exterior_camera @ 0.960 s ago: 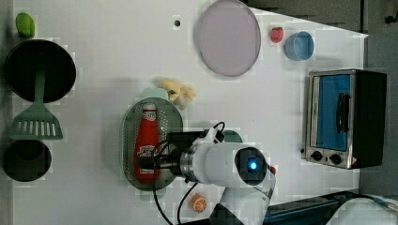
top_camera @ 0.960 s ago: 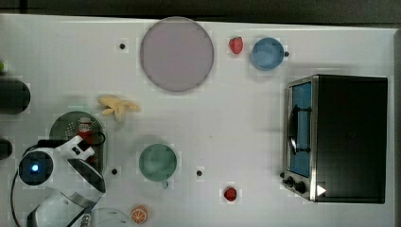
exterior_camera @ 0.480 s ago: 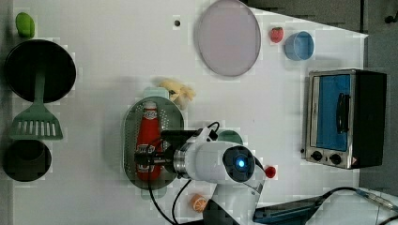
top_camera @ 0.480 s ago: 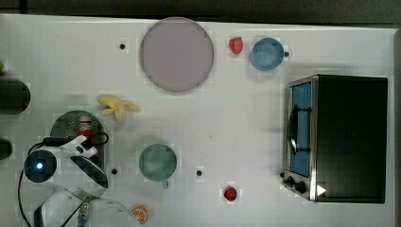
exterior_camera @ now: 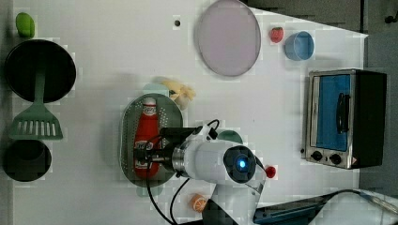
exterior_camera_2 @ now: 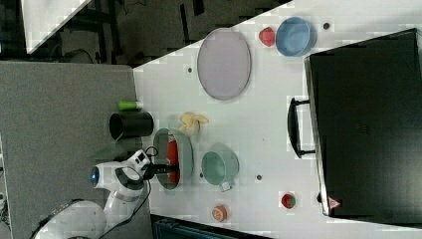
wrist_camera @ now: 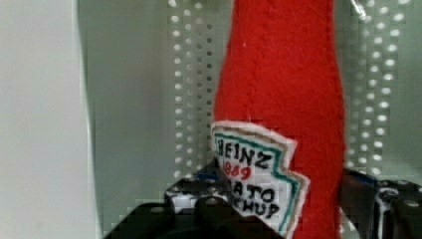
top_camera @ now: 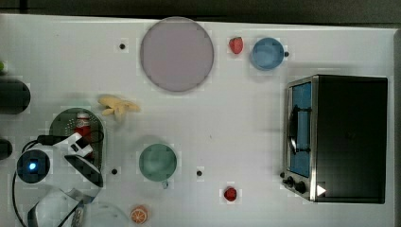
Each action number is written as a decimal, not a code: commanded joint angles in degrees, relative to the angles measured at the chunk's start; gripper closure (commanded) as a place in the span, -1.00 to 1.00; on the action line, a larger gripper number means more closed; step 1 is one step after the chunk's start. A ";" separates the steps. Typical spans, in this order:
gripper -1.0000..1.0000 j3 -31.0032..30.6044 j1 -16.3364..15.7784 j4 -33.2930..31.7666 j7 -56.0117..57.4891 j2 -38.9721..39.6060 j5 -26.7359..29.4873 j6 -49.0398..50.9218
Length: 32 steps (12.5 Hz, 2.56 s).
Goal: Pick ketchup from strainer and place it on the table
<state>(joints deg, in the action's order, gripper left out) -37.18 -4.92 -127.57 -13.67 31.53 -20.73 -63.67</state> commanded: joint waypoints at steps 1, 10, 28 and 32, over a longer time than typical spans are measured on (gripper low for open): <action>-0.22 -2.97 1.06 -0.48 -2.34 -9.19 3.37 3.89; -0.22 -2.73 7.73 8.89 15.84 -26.26 24.05 32.21; -0.22 28.93 15.06 12.11 37.08 -27.81 23.79 39.21; -0.22 30.71 15.10 4.57 37.08 -26.78 23.60 35.31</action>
<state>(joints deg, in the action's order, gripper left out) -5.24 10.99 -121.75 21.00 4.25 2.79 -27.60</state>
